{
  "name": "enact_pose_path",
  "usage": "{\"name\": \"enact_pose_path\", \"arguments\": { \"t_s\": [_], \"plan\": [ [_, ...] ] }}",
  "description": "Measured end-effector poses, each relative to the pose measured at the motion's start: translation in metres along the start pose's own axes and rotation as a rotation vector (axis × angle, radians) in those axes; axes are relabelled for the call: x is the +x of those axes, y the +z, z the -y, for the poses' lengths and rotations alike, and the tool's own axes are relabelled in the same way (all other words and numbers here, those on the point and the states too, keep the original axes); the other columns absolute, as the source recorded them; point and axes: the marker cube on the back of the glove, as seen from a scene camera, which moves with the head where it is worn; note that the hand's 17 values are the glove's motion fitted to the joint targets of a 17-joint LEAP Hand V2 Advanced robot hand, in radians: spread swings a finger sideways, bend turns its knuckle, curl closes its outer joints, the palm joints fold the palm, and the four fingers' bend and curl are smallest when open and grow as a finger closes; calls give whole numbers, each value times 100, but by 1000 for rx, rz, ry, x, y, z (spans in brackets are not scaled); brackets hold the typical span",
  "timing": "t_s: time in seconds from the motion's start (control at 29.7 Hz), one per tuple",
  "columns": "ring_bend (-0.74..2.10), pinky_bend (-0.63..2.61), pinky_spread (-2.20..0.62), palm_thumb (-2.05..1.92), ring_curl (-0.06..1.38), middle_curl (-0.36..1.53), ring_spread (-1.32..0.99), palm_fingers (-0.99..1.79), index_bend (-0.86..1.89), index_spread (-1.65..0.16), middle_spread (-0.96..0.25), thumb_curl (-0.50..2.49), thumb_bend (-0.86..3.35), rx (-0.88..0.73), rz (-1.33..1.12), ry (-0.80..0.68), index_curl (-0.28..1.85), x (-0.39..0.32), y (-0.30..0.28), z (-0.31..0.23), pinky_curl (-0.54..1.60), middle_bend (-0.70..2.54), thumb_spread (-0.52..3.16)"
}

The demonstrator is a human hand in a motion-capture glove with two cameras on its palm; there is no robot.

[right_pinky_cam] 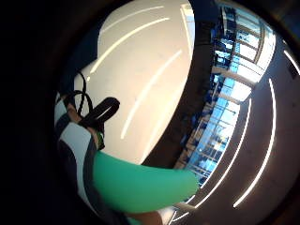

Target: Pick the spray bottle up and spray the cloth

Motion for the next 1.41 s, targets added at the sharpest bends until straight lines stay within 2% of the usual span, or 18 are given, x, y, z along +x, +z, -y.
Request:
{"name": "enact_pose_path", "arguments": {
  "t_s": [0.54,1.04,1.41],
  "plan": [
    [59,45,-26,90,44,50,-22,136,29,-29,-22,81,-3,-3,-6,15,58,-3,4,1,39,48,31],
    [59,45,-26,90,44,50,-22,136,29,-29,-22,82,-3,11,1,-29,58,-18,7,0,39,48,31],
    [59,44,-26,90,45,50,-22,136,30,-29,-23,82,-3,80,141,-90,58,-27,-6,-7,38,48,31]
  ]
}}
